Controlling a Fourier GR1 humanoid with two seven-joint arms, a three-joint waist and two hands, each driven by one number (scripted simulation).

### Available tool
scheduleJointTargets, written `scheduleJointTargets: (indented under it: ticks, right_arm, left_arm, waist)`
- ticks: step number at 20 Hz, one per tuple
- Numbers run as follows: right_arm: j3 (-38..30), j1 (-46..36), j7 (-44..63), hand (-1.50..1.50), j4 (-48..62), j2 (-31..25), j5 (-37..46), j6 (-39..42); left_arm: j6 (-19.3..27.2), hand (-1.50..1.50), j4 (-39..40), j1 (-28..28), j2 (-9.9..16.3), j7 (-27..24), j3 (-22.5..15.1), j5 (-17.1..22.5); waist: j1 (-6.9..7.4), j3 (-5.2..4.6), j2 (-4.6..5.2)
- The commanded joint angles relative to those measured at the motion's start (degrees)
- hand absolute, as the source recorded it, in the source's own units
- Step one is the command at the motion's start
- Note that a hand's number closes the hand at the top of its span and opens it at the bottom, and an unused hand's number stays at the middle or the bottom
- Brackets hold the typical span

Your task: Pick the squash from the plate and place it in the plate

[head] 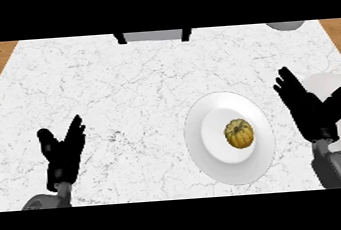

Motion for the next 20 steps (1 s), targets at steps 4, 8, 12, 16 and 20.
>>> scheduleJointTargets:
  ticks: [4,8,12,16,20]
  right_arm:
    - [7.94,-10.68,11.1,1.5,3.61,-6.04,12.26,-0.78]
    - [19.89,-11.12,10.34,1.5,4.22,-23.47,31.26,7.93]
    - [14.22,-8.32,12.07,-1.5,-0.14,-12.14,35.1,-13.31]
    - [20.26,-5.06,19.76,-1.5,-7.84,-15.74,36.47,-1.79]
    - [21.85,-7.42,26.7,-1.5,-12.31,-19.35,38.65,6.09]
  left_arm:
    - [-3.73,0.0,-1.9,-5.77,4.78,-3.3,0.53,-3.41]
    - [-5.34,0.0,-4.2,-7.27,5.65,-2.77,-0.91,-3.79]
    - [-9.12,0.0,-3.71,-6.49,8.31,-3.97,2.43,-2.09]
    - [-9.97,0.0,-4.23,-5.0,8.1,-4.02,2.64,-2.76]
    - [-10.1,0.0,-4.29,-6.57,8.18,-3.17,4.19,-2.7]
  waist:
    - [0.99,1.16,0.1]
    - [4.36,-1.42,-0.22]
    - [-0.91,1.27,-0.39]
    - [-0.88,1.25,-0.43]
    - [-0.95,1.24,-0.36]
